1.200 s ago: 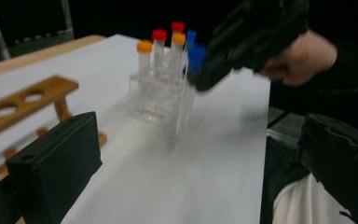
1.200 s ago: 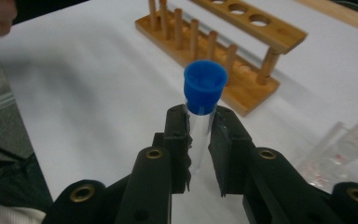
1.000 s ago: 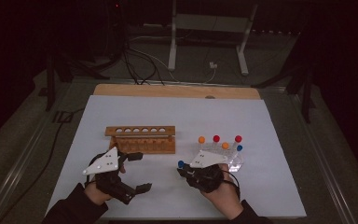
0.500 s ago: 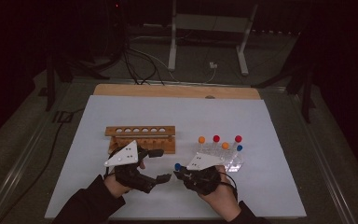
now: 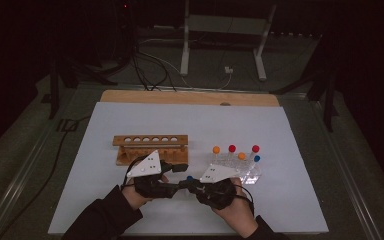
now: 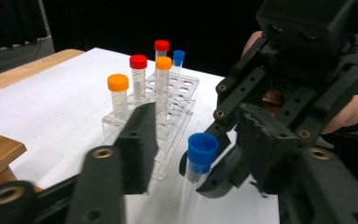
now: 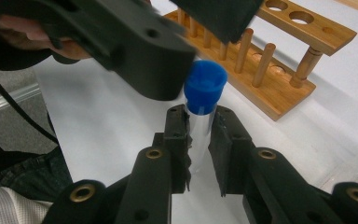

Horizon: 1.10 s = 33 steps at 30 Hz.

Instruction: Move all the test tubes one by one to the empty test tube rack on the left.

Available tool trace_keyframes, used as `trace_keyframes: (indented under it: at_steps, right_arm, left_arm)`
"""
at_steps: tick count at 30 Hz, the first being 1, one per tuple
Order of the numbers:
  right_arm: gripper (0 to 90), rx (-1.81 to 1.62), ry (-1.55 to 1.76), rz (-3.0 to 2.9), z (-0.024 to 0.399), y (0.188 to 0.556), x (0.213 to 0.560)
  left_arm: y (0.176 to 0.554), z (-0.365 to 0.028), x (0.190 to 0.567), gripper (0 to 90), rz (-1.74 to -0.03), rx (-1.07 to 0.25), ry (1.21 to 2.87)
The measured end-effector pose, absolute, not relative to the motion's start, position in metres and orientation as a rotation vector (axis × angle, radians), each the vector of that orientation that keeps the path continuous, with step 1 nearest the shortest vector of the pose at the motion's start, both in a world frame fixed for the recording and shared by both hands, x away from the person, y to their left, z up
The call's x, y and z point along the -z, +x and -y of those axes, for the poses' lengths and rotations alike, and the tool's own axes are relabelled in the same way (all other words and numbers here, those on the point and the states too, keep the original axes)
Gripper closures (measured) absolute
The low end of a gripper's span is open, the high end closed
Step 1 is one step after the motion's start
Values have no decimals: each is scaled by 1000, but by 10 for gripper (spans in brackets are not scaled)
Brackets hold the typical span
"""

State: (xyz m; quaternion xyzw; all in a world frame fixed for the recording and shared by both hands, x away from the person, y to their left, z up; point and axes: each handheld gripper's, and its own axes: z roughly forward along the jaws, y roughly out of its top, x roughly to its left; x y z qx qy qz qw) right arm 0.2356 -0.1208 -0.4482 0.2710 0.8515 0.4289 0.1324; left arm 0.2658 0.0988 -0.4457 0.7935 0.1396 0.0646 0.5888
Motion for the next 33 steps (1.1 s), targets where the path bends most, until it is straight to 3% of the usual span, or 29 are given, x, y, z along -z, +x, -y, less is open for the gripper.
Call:
trace_keyframes:
  at_steps: [12, 21, 24, 25, 33]
  right_arm:
    - [773, -1242, 789, -2470, 121, 236, 449]
    - [763, -1259, 784, -2465, 121, 236, 448]
    - [704, -1268, 780, -2454, 122, 236, 448]
    - [628, -1284, 783, -2447, 123, 236, 448]
    - [363, -1381, 786, -2351, 128, 232, 442]
  left_arm:
    - [267, -93, 450, 754, -312, -163, 1901]
    - [265, -94, 448, 778, -307, -190, 1896]
    - [265, -96, 446, 779, -311, -207, 1897]
    - [267, -99, 444, 780, -320, -220, 1895]
    - [276, -113, 432, 779, -356, -274, 1885]
